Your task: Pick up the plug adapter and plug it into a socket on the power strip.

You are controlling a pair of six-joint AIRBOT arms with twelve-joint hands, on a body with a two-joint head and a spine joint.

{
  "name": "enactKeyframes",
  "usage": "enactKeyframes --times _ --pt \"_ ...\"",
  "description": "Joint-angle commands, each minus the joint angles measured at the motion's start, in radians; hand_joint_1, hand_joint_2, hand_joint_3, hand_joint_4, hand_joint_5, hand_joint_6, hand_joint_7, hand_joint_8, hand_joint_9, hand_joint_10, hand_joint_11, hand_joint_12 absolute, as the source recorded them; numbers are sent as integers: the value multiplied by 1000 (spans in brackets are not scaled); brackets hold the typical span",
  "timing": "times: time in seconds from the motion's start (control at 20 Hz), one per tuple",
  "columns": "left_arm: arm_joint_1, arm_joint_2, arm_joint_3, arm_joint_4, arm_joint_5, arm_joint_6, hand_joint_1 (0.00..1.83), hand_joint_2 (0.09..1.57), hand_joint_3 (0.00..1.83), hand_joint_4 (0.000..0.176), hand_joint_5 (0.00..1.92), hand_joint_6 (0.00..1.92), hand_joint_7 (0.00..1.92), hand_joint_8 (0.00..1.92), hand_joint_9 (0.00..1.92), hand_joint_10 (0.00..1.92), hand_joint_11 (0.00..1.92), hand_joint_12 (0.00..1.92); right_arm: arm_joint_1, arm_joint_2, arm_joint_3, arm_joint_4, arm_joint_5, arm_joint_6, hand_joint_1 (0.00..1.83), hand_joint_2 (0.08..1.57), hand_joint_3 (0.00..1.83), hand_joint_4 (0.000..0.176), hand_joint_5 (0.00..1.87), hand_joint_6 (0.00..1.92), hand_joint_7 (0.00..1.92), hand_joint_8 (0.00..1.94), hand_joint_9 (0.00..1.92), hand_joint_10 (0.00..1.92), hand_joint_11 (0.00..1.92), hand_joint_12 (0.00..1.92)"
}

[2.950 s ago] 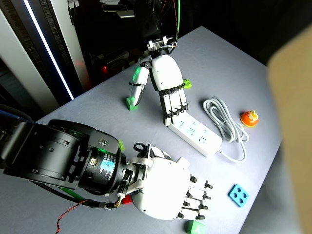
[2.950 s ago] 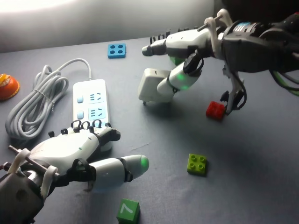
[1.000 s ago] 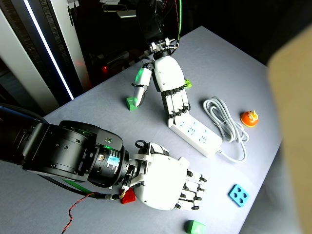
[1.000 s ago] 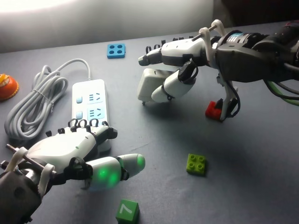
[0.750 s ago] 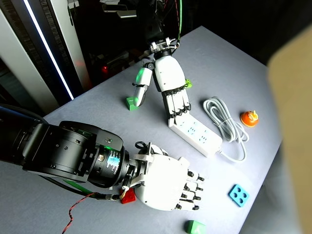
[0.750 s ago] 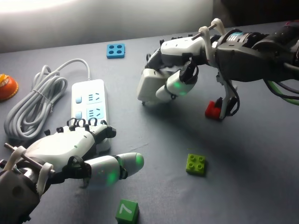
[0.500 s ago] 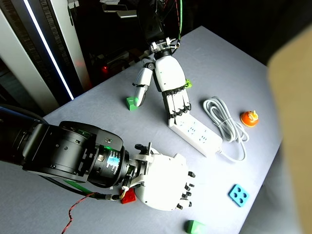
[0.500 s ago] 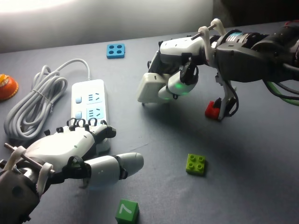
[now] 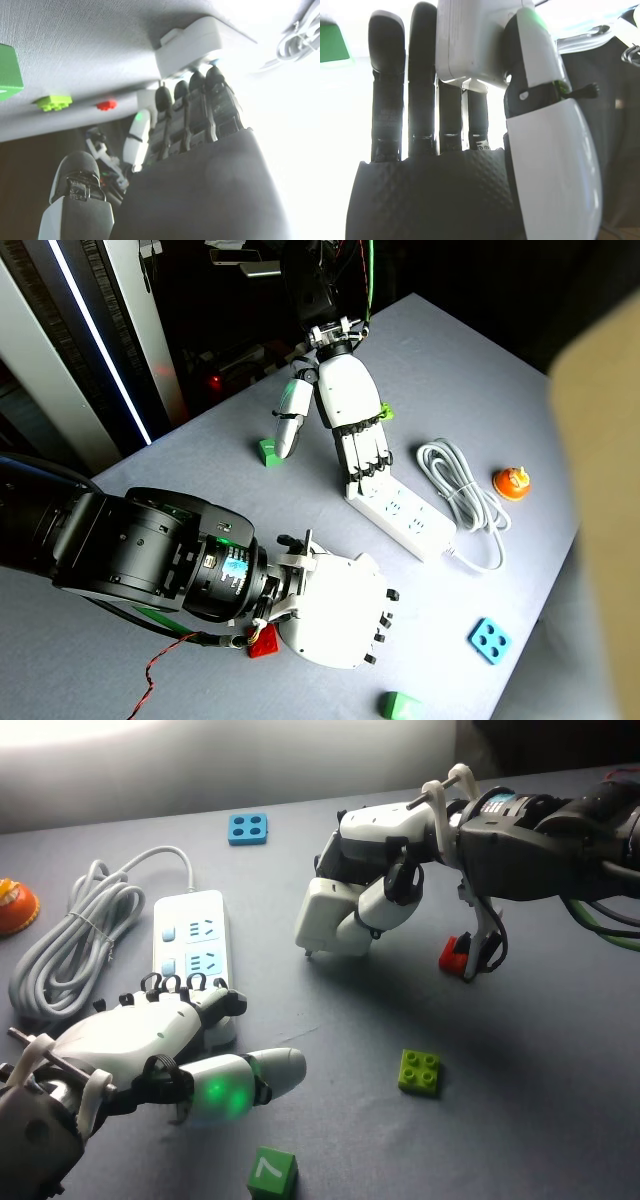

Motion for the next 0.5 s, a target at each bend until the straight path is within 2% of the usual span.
enactKeyframes --times 0.0,0.05,0.25,0.45 --pt "2 13 1 16 -82 -3 0 1156 1 0 98 4 111 4 89 3 0 207 21 9 1 4 106 8 1245 1169 0 0 827 1018 948 1290 909 1227 796 1500" --pt "2 13 1 16 -82 -3 0 1155 1 0 87 2 86 3 66 3 0 154 30 13 0 4 106 8 1245 1165 0 0 825 1032 960 1261 901 1195 789 1484" --pt "1 13 1 16 -83 -3 0 1159 2 0 86 2 78 0 57 0 0 142 82 31 -22 5 76 -19 1239 1168 1 0 819 1051 953 1261 906 1171 798 1462" --pt "1 15 -1 16 -85 -3 0 1152 0 0 101 3 97 3 76 3 0 220 137 53 -80 5 52 -69 1250 1157 0 0 842 1006 975 1235 934 1152 814 1437"
